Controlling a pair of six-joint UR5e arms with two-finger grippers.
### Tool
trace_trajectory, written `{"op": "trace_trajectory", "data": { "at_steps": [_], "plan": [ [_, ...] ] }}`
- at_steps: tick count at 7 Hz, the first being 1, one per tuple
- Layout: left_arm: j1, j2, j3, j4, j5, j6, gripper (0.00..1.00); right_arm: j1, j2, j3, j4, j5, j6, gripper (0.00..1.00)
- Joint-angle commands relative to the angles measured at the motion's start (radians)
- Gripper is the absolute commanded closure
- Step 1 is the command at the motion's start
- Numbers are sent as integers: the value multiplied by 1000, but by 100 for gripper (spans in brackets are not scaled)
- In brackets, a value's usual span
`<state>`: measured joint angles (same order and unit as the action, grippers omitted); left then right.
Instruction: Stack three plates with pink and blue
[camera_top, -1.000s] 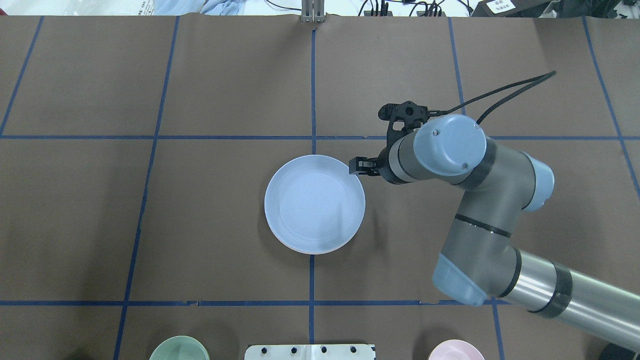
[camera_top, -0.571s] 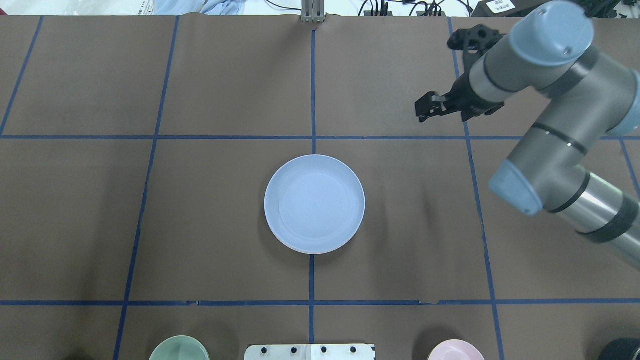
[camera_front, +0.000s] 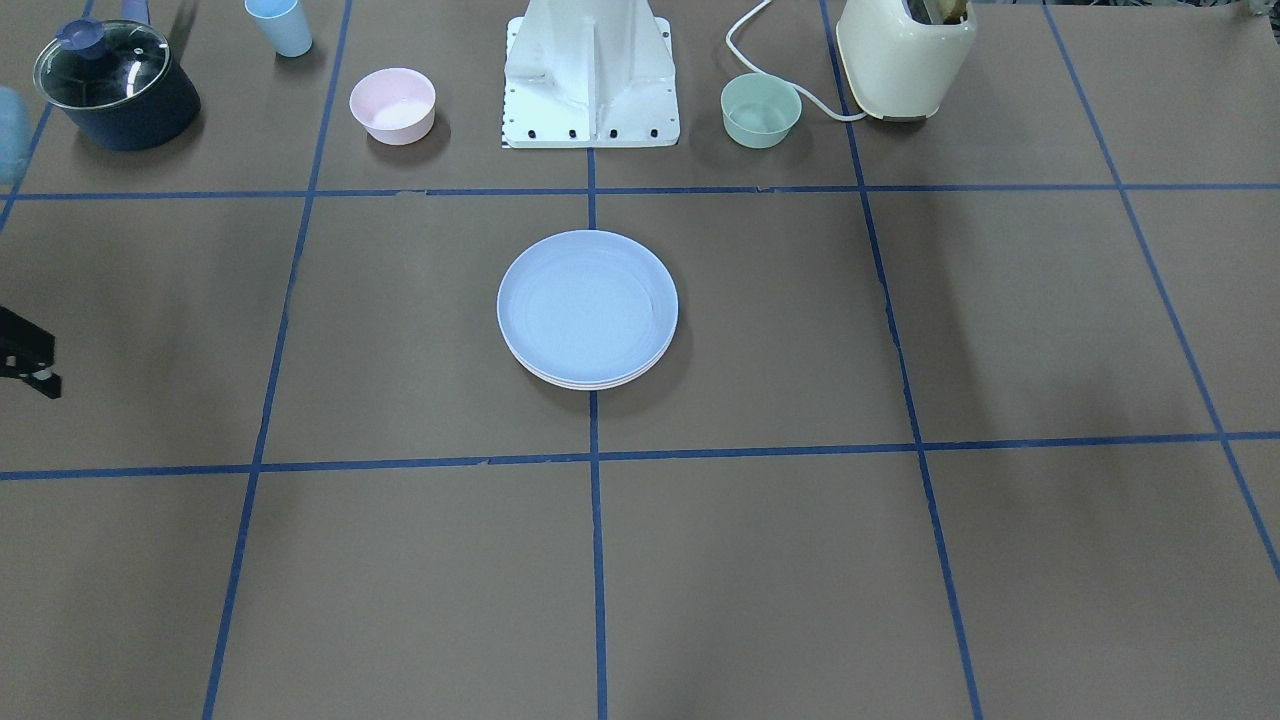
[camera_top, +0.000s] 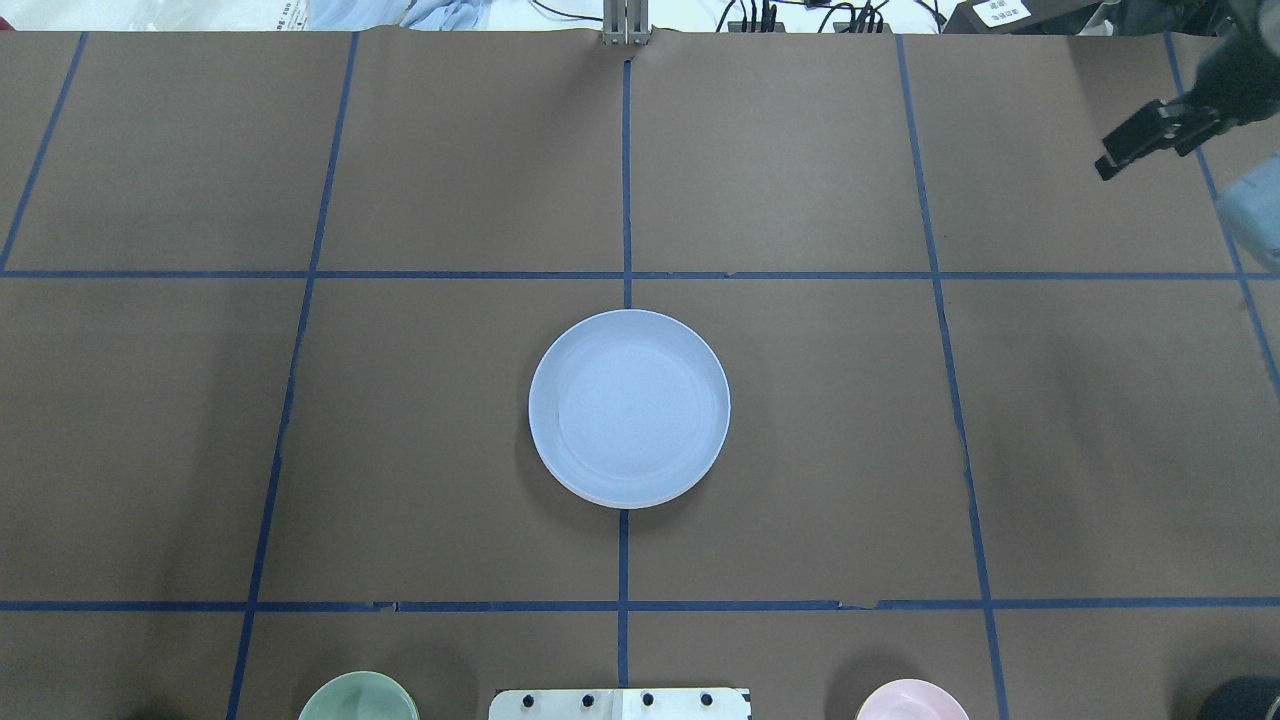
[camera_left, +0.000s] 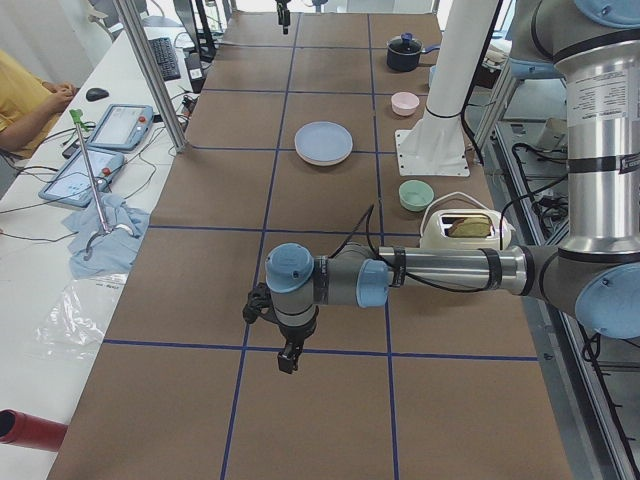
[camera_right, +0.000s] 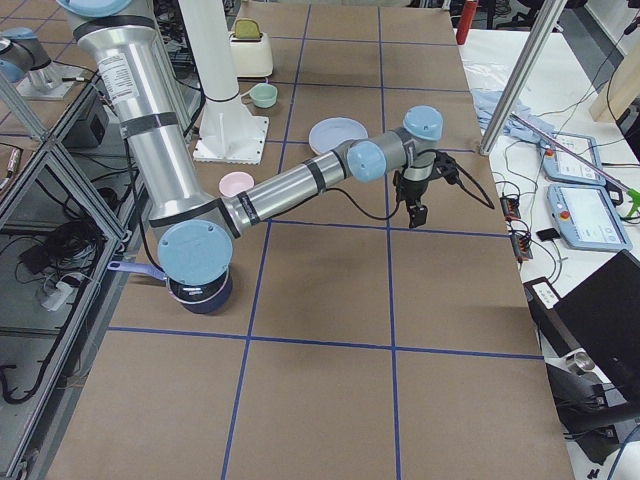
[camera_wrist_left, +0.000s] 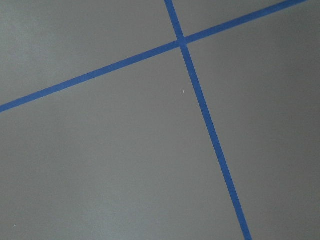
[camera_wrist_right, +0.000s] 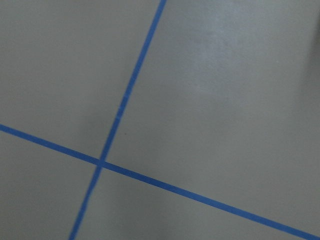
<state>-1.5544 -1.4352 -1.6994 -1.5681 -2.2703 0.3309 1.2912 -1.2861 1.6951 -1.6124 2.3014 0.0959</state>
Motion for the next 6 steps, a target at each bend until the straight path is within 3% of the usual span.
{"op": "trace_trajectory", "data": {
  "at_steps": [1, 4, 6],
  "plan": [
    [-22, -1, 0, 5, -3, 10, 0, 138, -155, -43, 11, 10, -211, 0],
    [-50, -8, -5, 8, -20, -127, 0, 241, -379, -34, 40, 9, -289, 0],
    [-52, 10, -2, 3, -95, -127, 0, 246, -453, -44, 166, 9, -272, 0]
  ]
}}
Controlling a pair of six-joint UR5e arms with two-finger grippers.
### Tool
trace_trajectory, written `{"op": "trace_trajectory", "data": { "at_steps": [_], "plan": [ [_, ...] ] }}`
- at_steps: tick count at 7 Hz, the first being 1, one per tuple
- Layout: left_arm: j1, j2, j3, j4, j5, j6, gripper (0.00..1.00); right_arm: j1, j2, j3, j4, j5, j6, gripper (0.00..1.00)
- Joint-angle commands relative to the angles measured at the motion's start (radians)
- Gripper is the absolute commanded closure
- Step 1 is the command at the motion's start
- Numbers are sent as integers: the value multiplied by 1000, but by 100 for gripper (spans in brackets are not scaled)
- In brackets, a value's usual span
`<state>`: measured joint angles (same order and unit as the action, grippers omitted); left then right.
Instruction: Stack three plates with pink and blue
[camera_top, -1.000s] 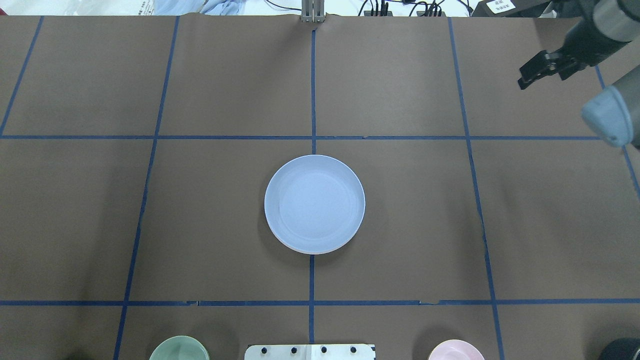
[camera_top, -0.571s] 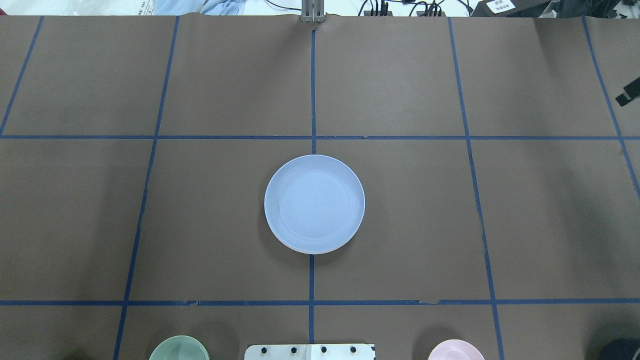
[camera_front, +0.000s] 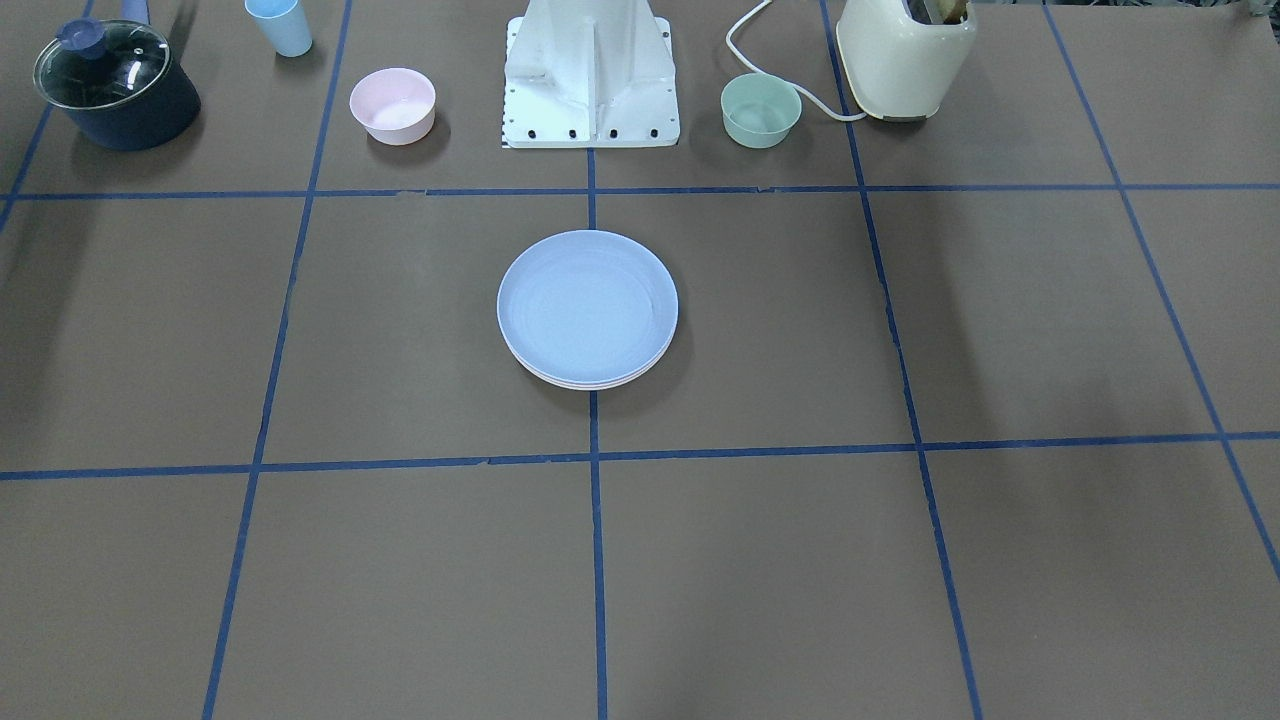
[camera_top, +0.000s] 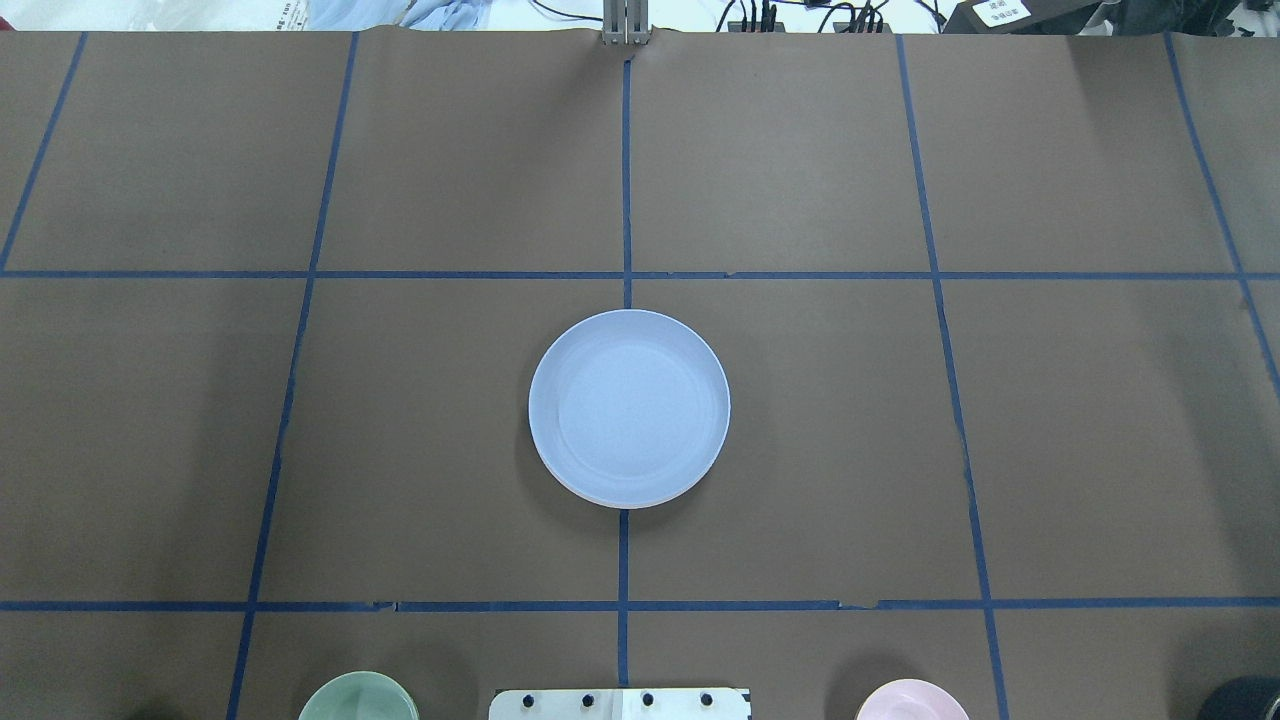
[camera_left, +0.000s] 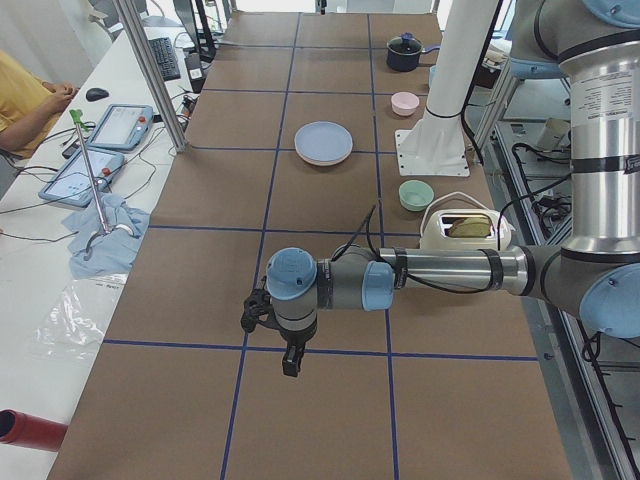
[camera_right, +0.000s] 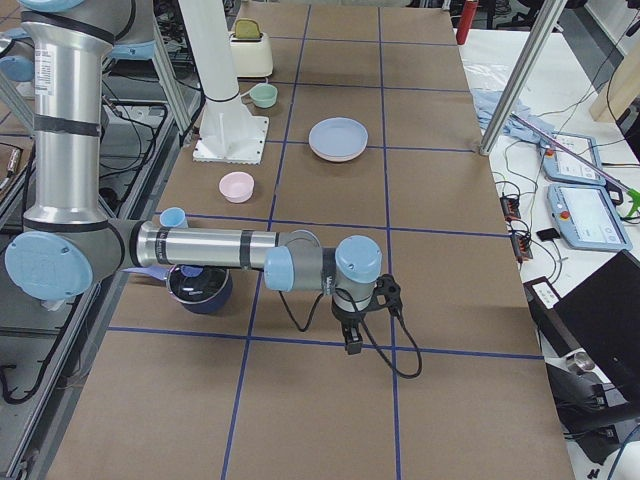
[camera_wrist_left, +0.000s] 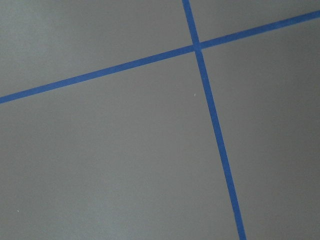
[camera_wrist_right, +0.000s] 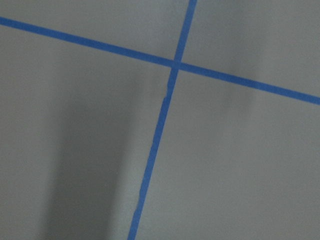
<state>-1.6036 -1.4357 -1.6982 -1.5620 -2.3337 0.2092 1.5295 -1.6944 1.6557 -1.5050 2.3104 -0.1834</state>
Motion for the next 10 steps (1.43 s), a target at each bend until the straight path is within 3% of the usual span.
{"op": "trace_trajectory", "data": {
  "at_steps": [1, 4, 10],
  "plan": [
    [-1, 17, 0, -4, -23, -4, 0, 11, -48, -5, 60, -2, 7, 0],
    [1, 17, -3, -24, -19, -2, 0, 11, -39, 7, 65, 0, 97, 0],
    [-1, 18, 3, -26, -18, -1, 0, 29, -48, 38, 63, -29, 87, 0]
  ]
}}
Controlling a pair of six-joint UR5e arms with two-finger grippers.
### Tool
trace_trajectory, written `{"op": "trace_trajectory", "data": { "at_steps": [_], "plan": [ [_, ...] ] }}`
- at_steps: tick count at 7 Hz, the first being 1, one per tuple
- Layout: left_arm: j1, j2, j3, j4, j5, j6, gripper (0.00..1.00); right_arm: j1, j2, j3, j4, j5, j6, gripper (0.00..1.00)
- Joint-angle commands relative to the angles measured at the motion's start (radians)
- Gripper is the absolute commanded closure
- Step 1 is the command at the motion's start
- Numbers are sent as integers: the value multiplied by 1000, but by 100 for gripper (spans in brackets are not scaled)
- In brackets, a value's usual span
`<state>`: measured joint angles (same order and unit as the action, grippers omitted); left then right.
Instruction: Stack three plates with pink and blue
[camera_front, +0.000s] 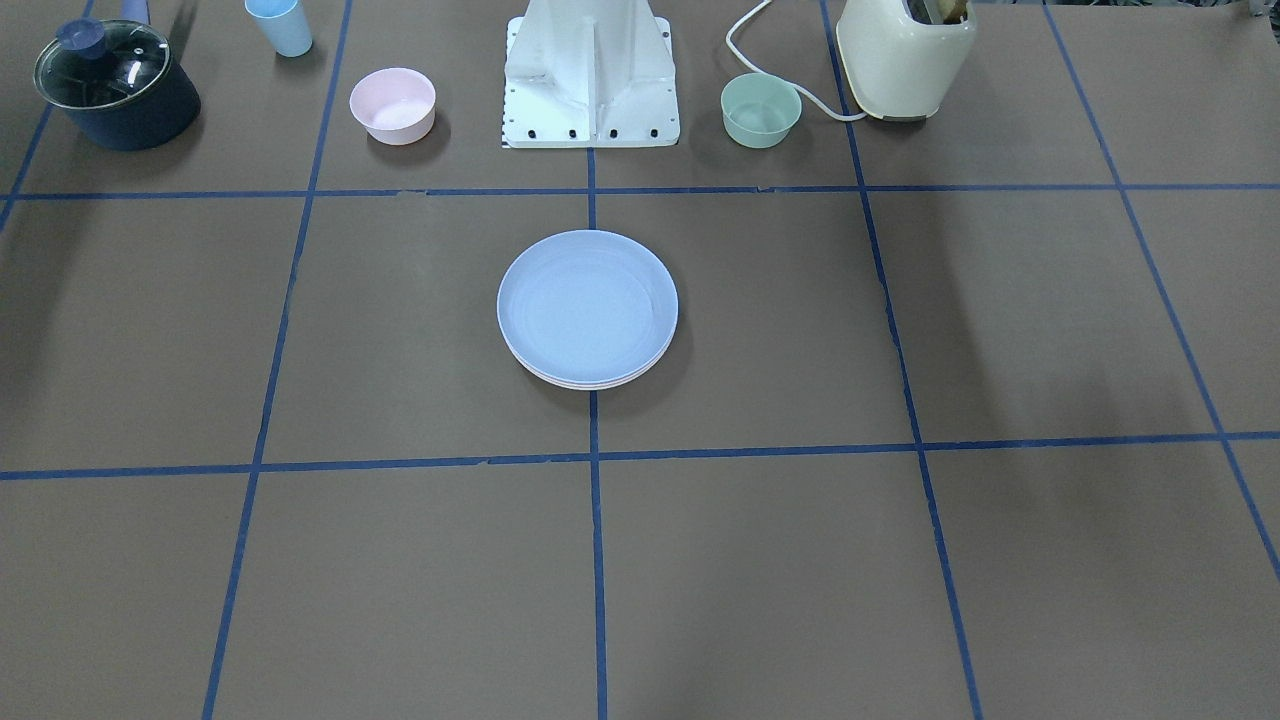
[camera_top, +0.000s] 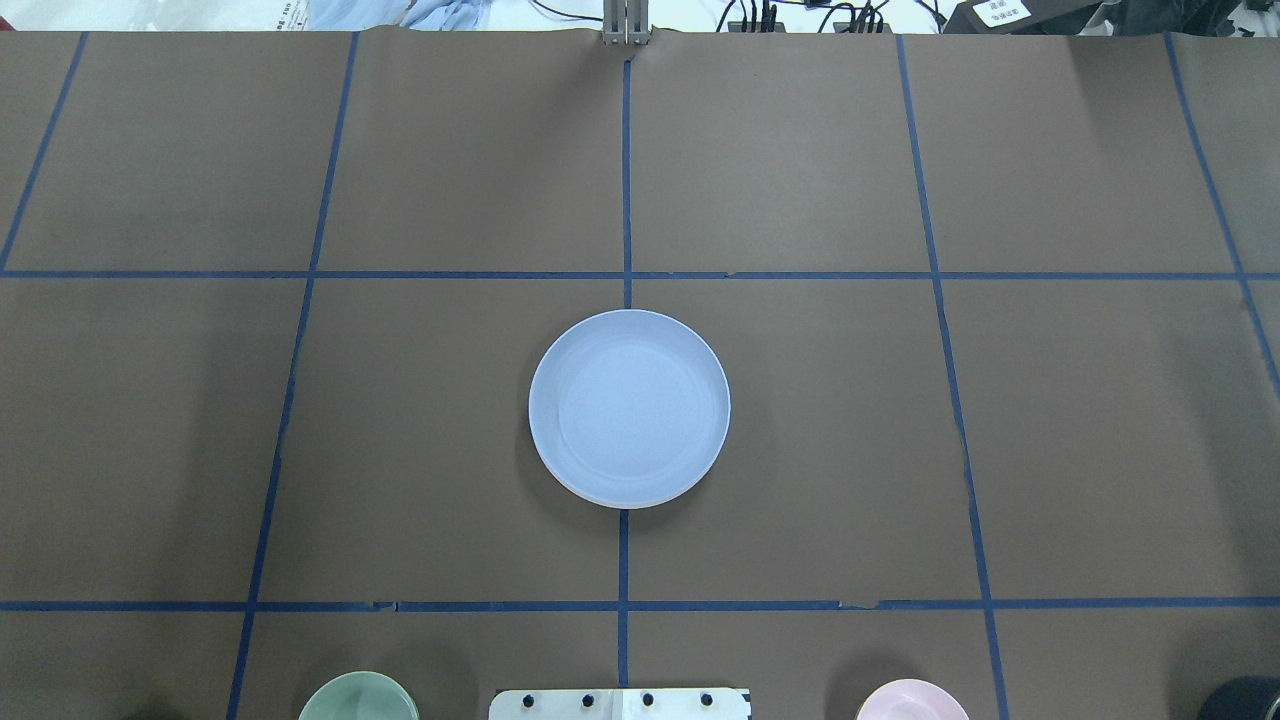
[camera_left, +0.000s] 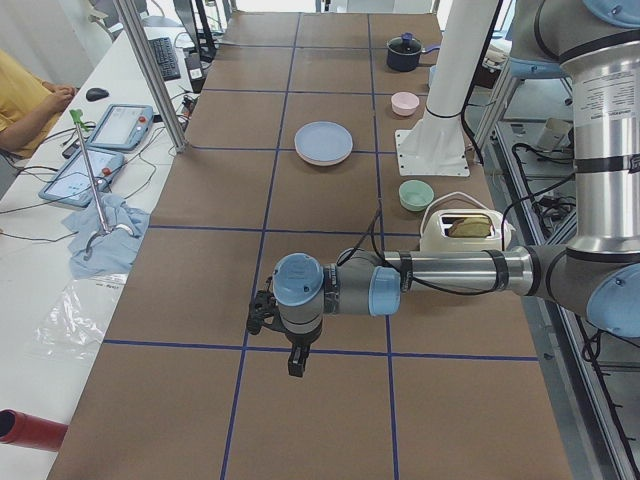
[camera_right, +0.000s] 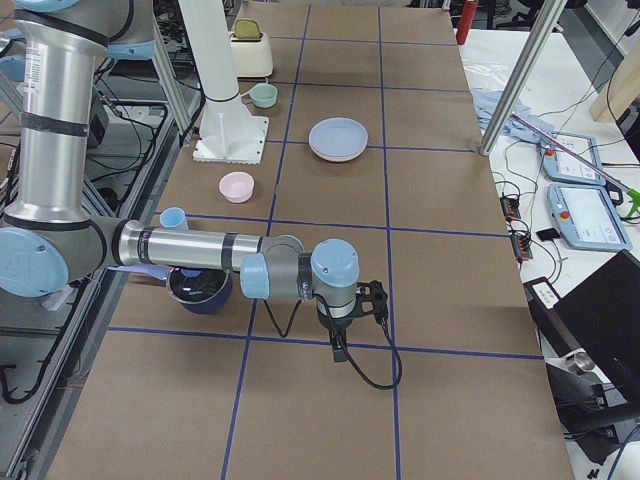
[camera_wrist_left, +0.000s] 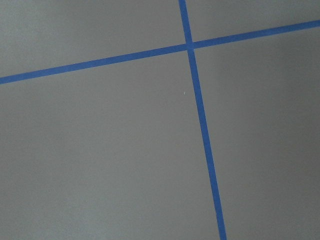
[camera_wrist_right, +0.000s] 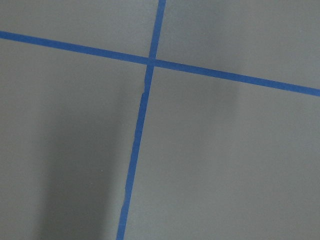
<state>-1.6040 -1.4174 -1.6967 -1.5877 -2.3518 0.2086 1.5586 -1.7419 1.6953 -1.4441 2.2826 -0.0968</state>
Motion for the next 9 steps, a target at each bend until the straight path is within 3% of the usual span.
{"op": "trace_trajectory", "data": {
  "at_steps": [1, 9],
  "plan": [
    [1, 0, 0, 0, 0, 0, 0, 0, -2, -5, 2, 0, 0, 0],
    [-1, 0, -5, 2, -1, -3, 0, -2, -22, -5, 2, 9, 0, 0]
  ]
}}
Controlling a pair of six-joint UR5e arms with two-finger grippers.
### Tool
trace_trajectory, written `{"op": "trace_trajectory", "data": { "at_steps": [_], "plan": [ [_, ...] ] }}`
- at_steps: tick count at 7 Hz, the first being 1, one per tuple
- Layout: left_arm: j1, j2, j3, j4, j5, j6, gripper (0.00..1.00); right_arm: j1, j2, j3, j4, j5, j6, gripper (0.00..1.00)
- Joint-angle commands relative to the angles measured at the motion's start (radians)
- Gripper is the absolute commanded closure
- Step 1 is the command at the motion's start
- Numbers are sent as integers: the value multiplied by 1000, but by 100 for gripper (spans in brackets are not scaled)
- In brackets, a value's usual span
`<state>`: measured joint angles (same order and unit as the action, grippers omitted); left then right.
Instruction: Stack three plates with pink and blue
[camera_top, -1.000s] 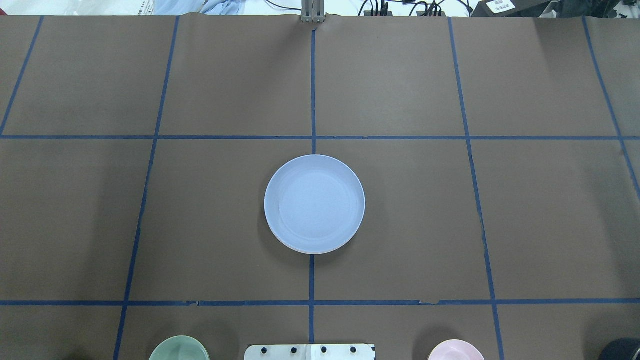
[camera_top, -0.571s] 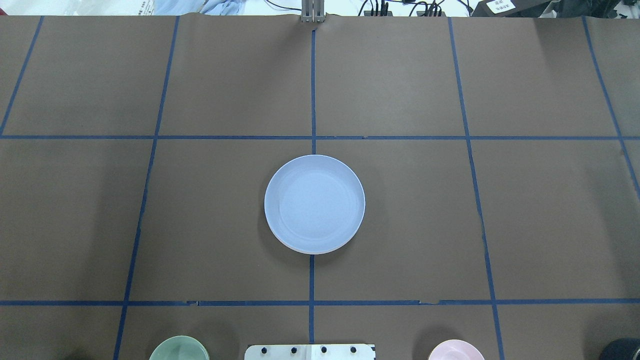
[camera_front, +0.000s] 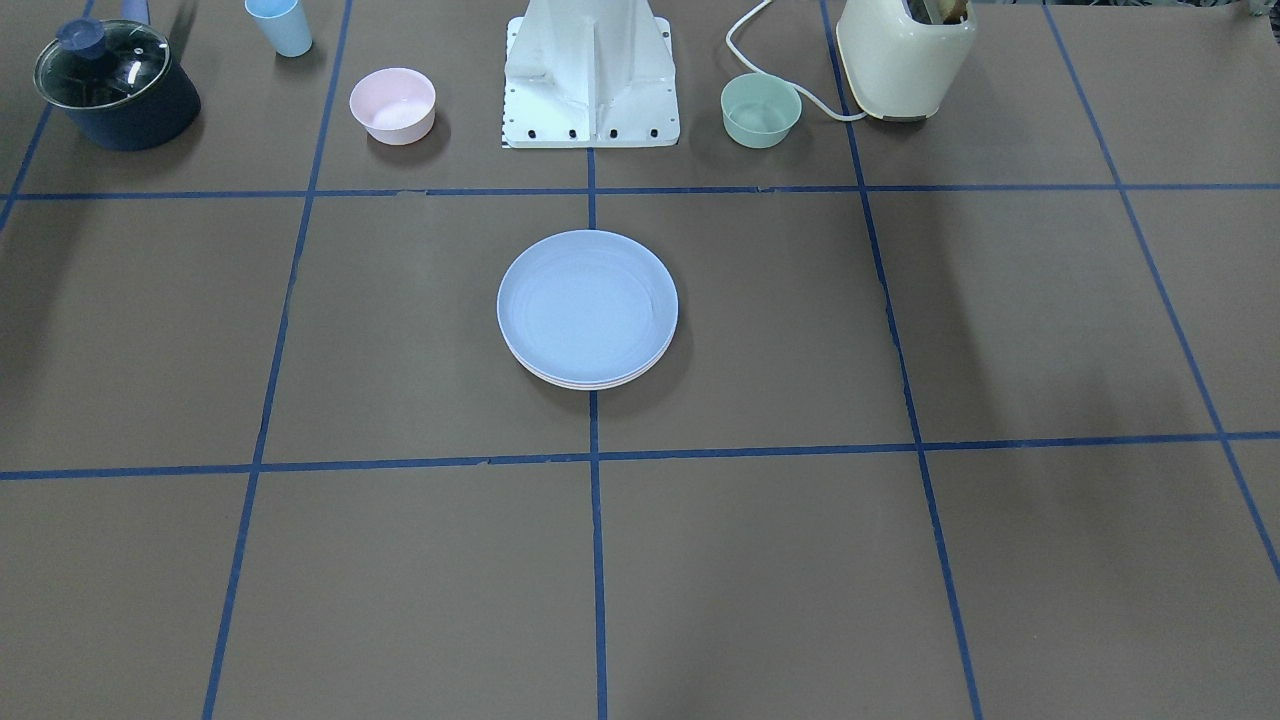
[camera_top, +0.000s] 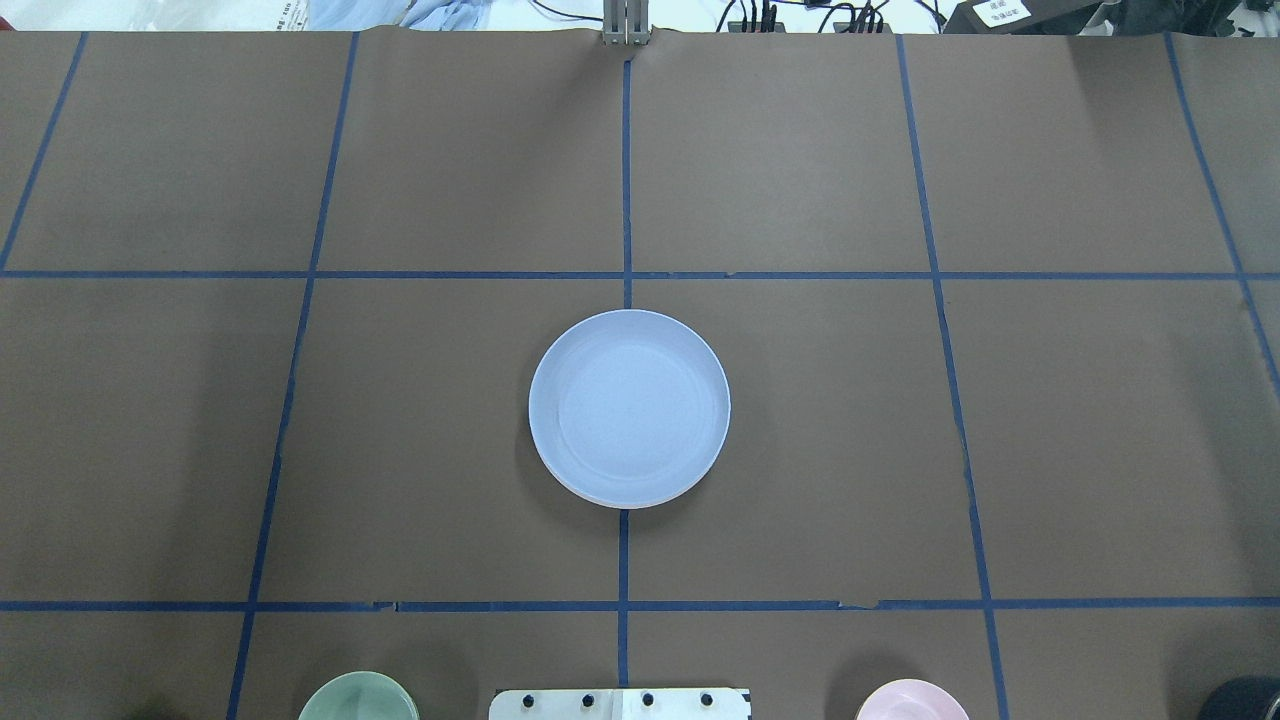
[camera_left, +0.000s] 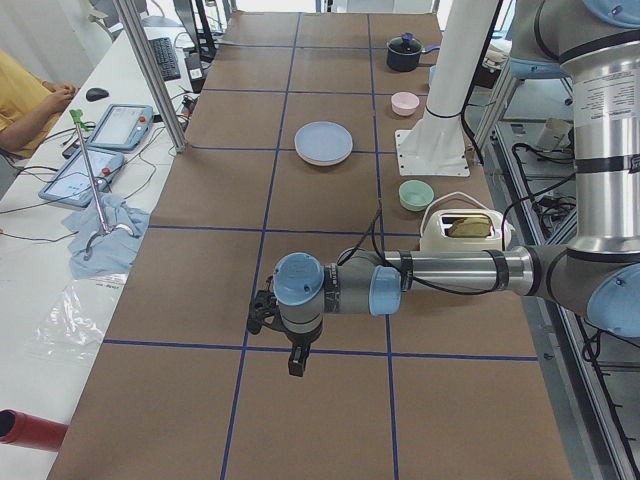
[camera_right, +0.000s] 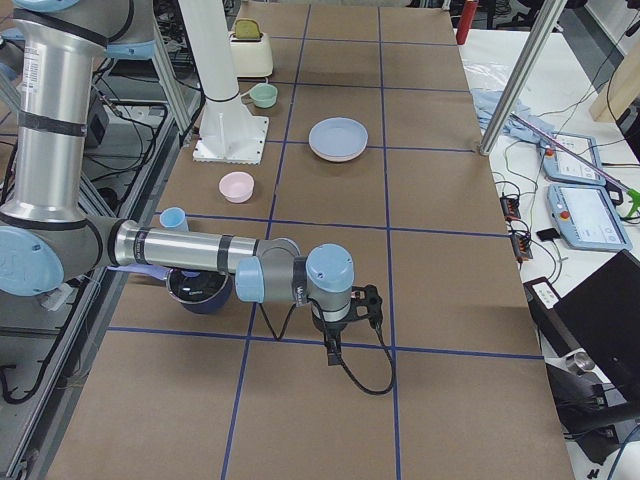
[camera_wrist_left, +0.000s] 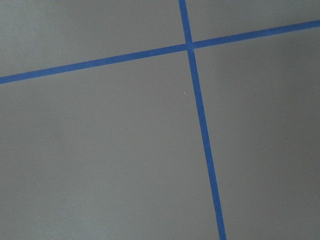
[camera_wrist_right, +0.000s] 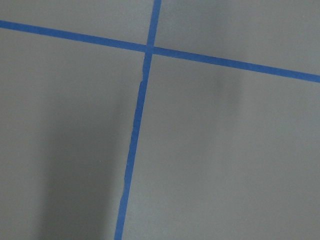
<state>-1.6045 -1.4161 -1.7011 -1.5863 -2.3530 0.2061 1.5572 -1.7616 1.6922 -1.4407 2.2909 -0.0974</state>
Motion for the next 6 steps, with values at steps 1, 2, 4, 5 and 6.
{"op": "trace_trajectory", "data": {
  "at_steps": [1, 2, 4, 5, 6],
  "plan": [
    [1, -1, 1, -1, 0, -1, 0, 0, -2, -2, -1, 1, 1, 0],
    [0, -1, 3, -1, 0, -1, 0, 0, -2, -3, -3, 1, 1, 0],
    [0, -1, 6, -1, 0, -1, 0, 0, -2, -3, -3, 1, 1, 0],
    [0, -1, 9, 0, 0, -1, 0, 0, -2, -3, -3, 2, 1, 0],
    [0, -1, 9, 0, 1, -1, 0, 0, -4, -3, -3, 2, 1, 0]
  ]
}}
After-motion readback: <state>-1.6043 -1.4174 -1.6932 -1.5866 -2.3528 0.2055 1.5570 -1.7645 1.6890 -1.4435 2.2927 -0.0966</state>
